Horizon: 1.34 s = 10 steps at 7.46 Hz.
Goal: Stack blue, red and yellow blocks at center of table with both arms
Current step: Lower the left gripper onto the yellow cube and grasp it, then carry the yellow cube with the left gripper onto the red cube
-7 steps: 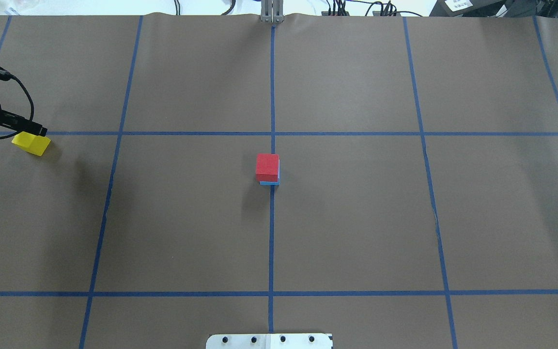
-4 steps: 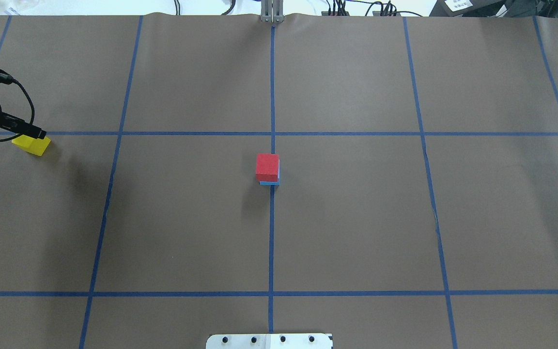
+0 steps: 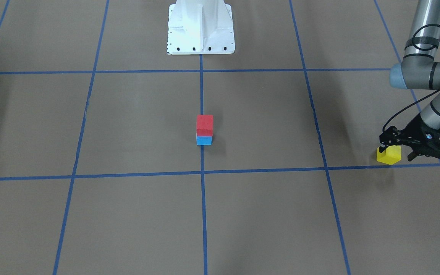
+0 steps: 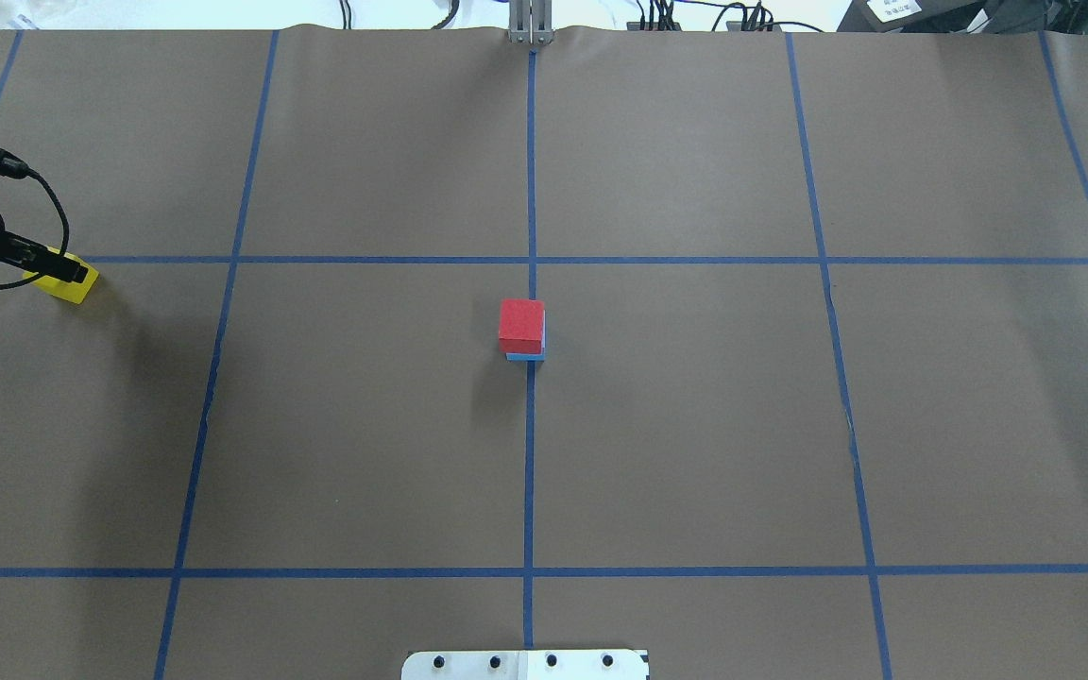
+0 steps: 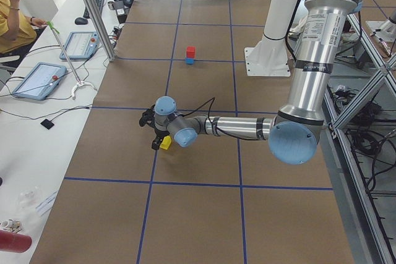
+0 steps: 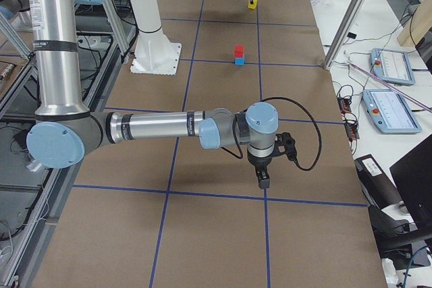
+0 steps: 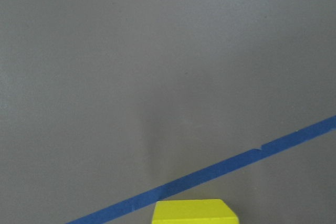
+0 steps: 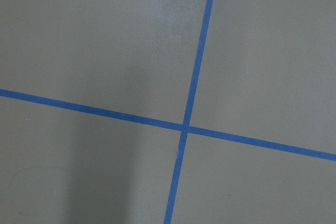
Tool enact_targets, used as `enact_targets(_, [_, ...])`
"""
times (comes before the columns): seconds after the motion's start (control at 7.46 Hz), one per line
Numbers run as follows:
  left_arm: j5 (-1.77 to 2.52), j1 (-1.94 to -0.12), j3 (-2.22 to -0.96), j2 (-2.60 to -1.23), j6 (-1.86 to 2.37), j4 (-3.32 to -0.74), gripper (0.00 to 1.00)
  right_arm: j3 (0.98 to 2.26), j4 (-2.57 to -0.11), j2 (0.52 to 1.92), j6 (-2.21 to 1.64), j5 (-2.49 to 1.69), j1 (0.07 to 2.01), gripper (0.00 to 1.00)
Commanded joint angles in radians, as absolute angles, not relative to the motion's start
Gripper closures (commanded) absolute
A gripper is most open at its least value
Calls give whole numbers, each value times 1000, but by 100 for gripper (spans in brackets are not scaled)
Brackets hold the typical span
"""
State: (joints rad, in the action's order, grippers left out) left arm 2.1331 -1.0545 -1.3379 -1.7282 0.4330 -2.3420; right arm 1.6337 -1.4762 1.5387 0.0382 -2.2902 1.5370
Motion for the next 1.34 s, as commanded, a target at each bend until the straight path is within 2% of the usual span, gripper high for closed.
enact_targets(0.0, [2105, -1014, -1338, -1727, 434, -2345, 64, 1634, -1477, 1539, 37, -2290, 1537, 0])
enact_targets(0.13, [2105, -1014, -1348, -1727, 434, -2345, 100, 1634, -1477, 1539, 37, -2290, 1537, 0])
enact_targets(0.27, [2120, -1015, -1402, -1729, 436, -2327, 100, 1634, -1477, 1539, 37, -2290, 1537, 0])
enact_targets(0.4, [2144, -1025, -1493, -1759, 437, -2163, 100, 1634, -1477, 1539, 37, -2290, 1537, 0])
enact_targets(0.67, [2137, -1025, -1716, -1918, 474, -1717, 100, 1634, -1477, 1539, 37, -2292, 1537, 0])
enact_targets(0.94, [2134, -895, -1747, -2153, 737, -1534, 100, 1634, -1477, 1539, 35, -2292, 1537, 0])
enact_targets(1.21, [2003, -719, -1729, -2293, 973, -1490, 100, 1634, -1477, 1539, 34, -2292, 1537, 0])
